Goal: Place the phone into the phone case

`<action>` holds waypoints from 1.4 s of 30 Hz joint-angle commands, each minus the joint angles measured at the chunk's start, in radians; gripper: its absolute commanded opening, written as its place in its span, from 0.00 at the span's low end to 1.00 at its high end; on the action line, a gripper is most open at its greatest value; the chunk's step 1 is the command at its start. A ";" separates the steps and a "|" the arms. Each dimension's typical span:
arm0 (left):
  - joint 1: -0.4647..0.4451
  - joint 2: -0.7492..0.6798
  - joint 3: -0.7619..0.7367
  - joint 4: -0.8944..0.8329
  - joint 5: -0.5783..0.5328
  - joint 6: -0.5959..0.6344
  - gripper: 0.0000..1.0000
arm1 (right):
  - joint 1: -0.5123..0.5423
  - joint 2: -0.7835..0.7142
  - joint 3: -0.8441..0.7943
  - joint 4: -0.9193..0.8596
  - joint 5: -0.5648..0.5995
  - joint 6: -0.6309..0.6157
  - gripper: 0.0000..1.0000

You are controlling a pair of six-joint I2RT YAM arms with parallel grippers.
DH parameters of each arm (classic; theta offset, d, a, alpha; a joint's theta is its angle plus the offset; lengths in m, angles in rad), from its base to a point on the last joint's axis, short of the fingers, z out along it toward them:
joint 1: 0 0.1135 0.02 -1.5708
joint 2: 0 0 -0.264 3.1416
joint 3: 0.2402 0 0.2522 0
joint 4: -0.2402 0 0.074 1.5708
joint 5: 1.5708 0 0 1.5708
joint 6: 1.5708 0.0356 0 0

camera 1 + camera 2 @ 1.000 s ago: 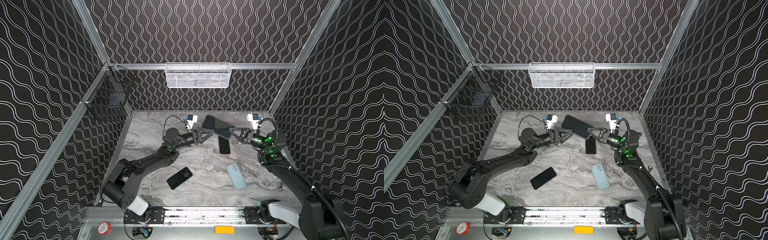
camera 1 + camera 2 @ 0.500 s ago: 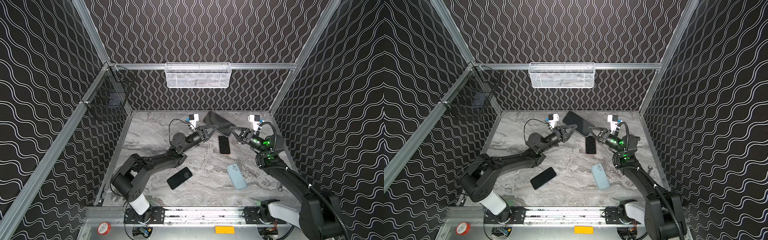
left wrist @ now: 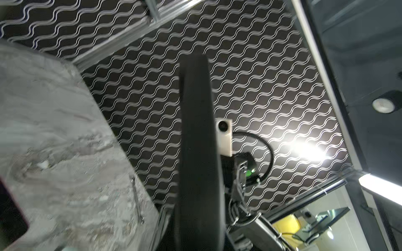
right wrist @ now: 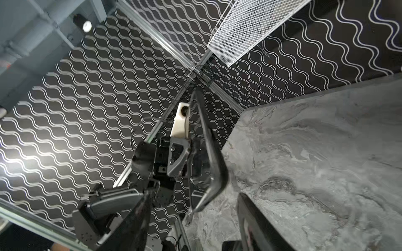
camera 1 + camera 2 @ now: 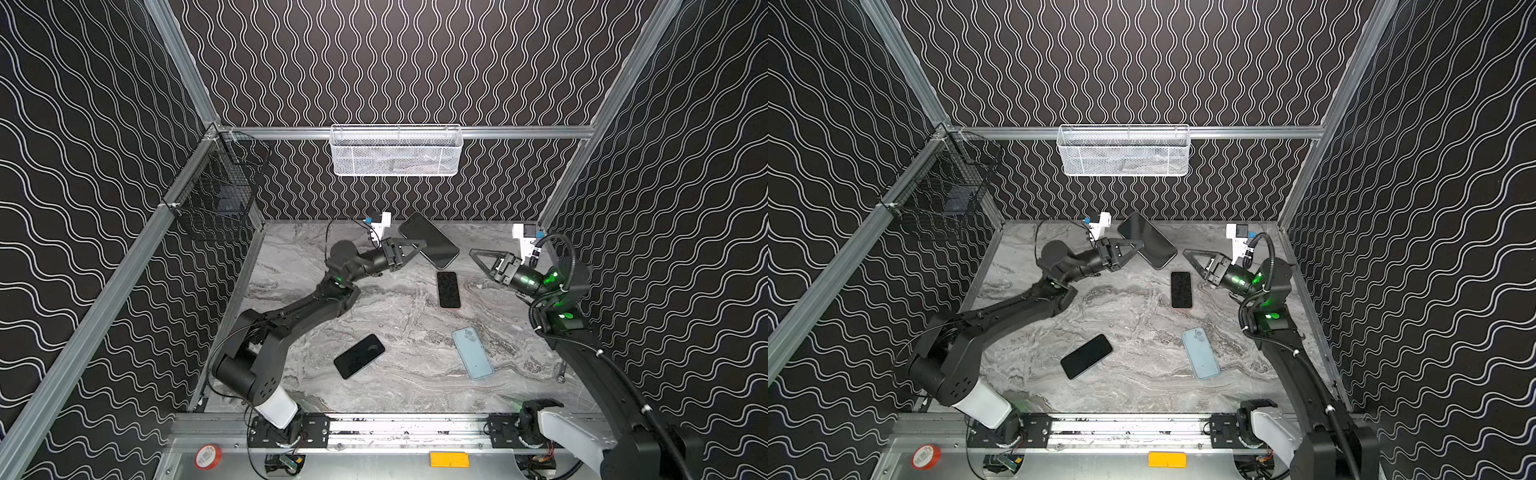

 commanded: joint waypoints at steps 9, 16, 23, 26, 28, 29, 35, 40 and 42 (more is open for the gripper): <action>0.010 -0.050 0.307 -1.136 0.353 0.799 0.00 | 0.001 0.035 0.051 -0.161 -0.215 -0.186 0.76; 0.005 -0.054 0.271 -1.025 0.411 0.721 0.00 | 0.065 0.083 0.010 0.052 -0.303 -0.051 0.71; 0.005 -0.064 0.261 -0.933 0.425 0.660 0.00 | 0.103 0.121 -0.052 0.202 -0.328 0.049 0.64; 0.004 -0.071 0.248 -0.829 0.441 0.588 0.00 | 0.104 0.123 -0.090 0.296 -0.351 0.116 0.58; 0.004 -0.070 0.239 -0.757 0.453 0.531 0.00 | 0.105 0.117 -0.107 0.325 -0.364 0.141 0.54; 0.006 -0.068 0.235 -0.727 0.455 0.509 0.00 | 0.104 0.113 -0.114 0.340 -0.368 0.153 0.53; 0.006 -0.056 0.247 -0.717 0.455 0.503 0.00 | 0.118 0.096 -0.143 0.406 -0.380 0.213 0.33; 0.005 -0.054 0.263 -0.763 0.443 0.537 0.00 | 0.145 0.086 -0.144 0.373 -0.380 0.192 0.23; 0.006 -0.053 0.264 -0.762 0.436 0.535 0.00 | 0.159 0.082 -0.140 0.338 -0.376 0.166 0.17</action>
